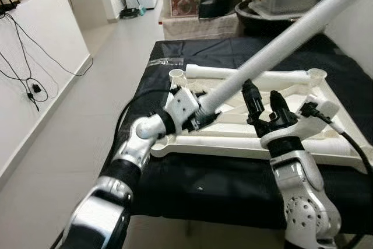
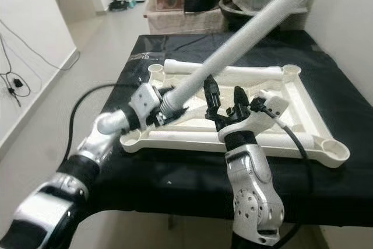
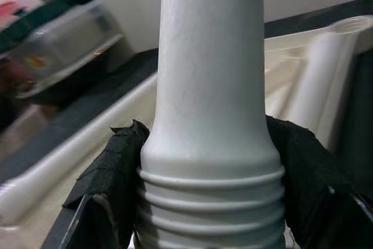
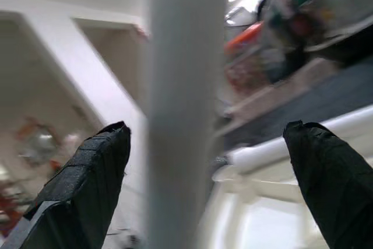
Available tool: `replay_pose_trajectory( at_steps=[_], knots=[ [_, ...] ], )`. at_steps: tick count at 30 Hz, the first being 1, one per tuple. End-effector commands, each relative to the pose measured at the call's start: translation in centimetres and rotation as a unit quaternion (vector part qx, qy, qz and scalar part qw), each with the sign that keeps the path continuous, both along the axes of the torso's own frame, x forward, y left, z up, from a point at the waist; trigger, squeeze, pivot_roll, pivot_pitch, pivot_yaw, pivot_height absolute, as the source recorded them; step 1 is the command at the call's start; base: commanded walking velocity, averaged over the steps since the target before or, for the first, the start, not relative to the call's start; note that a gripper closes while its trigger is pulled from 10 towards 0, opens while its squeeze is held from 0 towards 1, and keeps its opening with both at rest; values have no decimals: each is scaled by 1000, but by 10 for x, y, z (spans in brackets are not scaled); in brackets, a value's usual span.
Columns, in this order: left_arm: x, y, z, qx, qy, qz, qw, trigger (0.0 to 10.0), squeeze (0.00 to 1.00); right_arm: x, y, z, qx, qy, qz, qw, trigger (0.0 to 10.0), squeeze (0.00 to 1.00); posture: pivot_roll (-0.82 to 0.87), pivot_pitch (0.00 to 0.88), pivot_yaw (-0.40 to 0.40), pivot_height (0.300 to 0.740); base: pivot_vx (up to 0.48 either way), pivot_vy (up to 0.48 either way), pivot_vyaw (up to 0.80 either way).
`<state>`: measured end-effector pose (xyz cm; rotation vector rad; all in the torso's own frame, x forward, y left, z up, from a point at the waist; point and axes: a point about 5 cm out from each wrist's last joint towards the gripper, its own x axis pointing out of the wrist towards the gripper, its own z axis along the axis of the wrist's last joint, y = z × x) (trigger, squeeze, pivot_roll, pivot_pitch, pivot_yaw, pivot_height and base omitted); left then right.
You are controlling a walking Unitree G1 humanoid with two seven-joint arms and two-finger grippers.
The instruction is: Building children table
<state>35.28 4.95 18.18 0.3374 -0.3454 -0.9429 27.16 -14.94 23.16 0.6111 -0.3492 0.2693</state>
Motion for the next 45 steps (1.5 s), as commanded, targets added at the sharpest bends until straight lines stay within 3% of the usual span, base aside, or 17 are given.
replay_pose_trajectory(
  at_steps=[1,8,16,22,28,29,30,31,45],
  knots=[
    [-4,-1,-1,-7,0,-7,1000,10000,0,-3,8,4,4,-15,45,999,10000,0,84,0,-1,740,0,0,0],
    [-16,-4,-14,-5,8,-16,1000,10000,0,-9,20,4,-23,-28,104,994,10000,0,84,0,-7,740,0,0,0],
    [-41,-19,-22,-11,20,-58,998,10000,0,-7,30,-13,-47,8,147,988,10000,0,84,0,-8,740,0,0,0],
    [-55,-26,-30,-7,28,-81,996,10000,0,-8,31,-18,-48,17,150,987,10000,0,82,0,-4,740,0,0,0],
    [-58,-26,-31,-4,31,-83,996,10000,0,-8,30,-19,-49,19,148,988,10000,0,82,0,-4,740,0,0,0],
    [-59,-25,-32,-1,31,-83,996,10000,0,-8,30,-19,-48,18,147,988,4824,0,82,0,-4,740,0,0,0],
    [-59,-25,-32,-1,31,-83,996,10000,0,-8,30,-19,-48,18,147,988,4824,0,82,0,-4,740,0,0,0],
    [-60,-25,-32,1,32,-82,996,10000,0,-7,30,-19,-47,17,145,988,0,0,82,0,-4,740,0,0,0],
    [-65,-18,-43,31,49,-84,995,10000,0,-7,25,-17,-44,14,136,990,0,0,87,0,-2,740,0,0,0]
  ],
)
